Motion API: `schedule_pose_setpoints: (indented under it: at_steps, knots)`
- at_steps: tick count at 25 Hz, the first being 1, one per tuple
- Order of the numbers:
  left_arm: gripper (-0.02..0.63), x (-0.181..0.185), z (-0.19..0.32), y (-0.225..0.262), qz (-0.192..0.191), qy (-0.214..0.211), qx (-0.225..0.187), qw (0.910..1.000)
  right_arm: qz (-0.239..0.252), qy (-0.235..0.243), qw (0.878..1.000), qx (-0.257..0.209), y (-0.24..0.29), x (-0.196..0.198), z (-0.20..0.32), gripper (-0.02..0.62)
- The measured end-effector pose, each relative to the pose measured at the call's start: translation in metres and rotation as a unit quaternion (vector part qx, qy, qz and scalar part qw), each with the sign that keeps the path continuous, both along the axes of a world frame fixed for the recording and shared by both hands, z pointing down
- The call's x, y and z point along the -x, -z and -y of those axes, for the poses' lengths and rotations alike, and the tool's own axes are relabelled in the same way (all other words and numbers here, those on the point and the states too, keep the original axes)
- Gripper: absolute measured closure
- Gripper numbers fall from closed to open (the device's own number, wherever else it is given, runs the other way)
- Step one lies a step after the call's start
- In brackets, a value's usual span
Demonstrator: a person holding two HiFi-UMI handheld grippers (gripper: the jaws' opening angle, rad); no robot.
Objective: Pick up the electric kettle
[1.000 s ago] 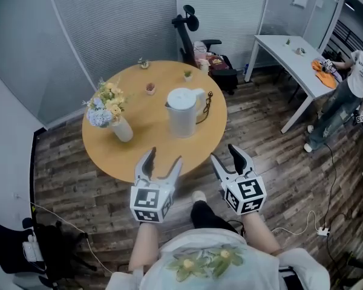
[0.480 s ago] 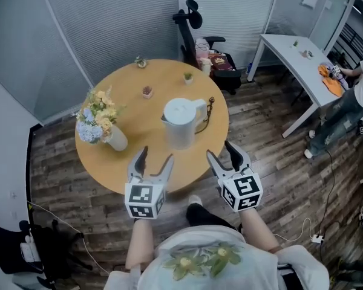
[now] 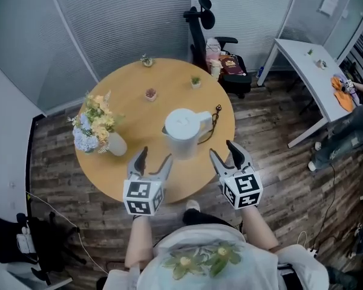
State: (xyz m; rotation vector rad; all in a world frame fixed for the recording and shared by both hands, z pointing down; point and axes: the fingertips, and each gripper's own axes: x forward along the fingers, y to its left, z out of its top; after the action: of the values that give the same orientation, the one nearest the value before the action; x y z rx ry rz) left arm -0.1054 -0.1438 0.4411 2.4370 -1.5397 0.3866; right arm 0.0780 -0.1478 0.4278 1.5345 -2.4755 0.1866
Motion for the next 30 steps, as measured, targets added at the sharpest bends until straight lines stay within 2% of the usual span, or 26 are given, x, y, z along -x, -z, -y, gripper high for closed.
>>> schedule_pose_setpoints:
  at_steps: [10,20,30]
  knots:
    - [0.296,0.003,0.034,-0.027,-0.048,0.052,0.062,0.9956,-0.022,0.025,0.999,0.021,-0.031,-0.012,0.046,0.350]
    - [0.299,0.013,0.052,-0.040,-0.087,0.098,0.097,0.9866,-0.046,0.041,0.998,0.028,-0.050,-0.013,0.066,0.350]
    - [0.310,0.014,0.075,-0.052,-0.122,0.102,0.130,0.9786,-0.067,0.043,0.996,0.036,-0.064,-0.012,0.082,0.350]
